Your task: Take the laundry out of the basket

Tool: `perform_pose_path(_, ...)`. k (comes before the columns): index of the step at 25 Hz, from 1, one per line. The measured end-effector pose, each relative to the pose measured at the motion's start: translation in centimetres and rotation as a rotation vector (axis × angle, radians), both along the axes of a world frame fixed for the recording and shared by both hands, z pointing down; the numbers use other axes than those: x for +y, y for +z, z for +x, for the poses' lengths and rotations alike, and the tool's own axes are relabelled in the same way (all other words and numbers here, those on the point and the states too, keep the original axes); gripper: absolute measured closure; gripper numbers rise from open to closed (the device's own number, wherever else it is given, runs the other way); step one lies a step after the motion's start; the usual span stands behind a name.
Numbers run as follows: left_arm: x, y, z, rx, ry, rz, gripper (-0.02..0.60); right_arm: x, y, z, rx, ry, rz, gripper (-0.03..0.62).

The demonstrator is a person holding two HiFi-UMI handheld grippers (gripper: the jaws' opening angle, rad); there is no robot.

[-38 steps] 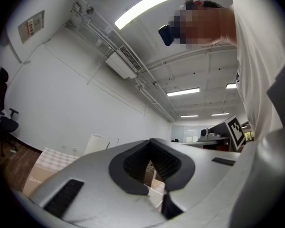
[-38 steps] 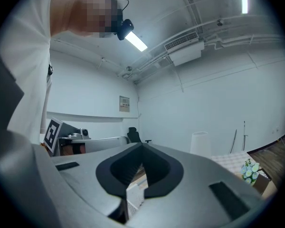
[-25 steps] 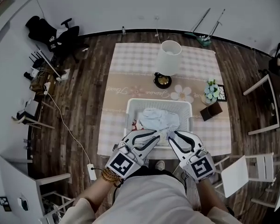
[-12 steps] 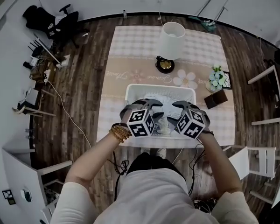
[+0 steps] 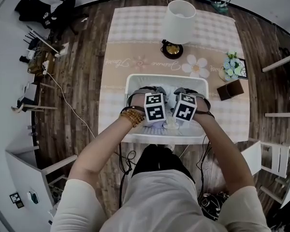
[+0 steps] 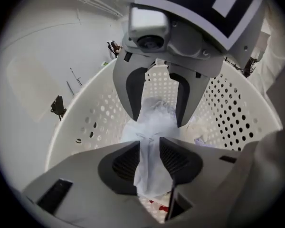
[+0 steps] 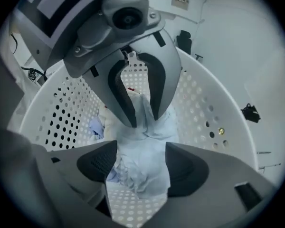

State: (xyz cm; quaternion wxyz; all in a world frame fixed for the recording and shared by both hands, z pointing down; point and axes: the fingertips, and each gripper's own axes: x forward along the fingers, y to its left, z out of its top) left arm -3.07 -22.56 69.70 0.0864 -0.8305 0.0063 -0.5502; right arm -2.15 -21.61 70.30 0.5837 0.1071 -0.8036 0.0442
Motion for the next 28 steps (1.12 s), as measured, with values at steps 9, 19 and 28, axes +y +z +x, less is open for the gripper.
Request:
perform_pose_path(9, -0.1, 5.6, 0.0, -0.122, 0.081, -0.012, 0.380, -0.4, 6.8, -0.3, 0.033, 0.010, -0.106, 0.223)
perform_pose_path(19, 0.4, 8.0, -0.5, -0.154, 0.138, -0.031, 0.488, 0.1, 8.2, -1.3, -0.024, -0.020, -0.161, 0.387)
perform_pose_path(28, 0.4, 3.3, -0.8, -0.130, 0.065, -0.102, 0.518, 0.0, 3.0, -1.5, -0.047, 0.026, -0.111, 0.473)
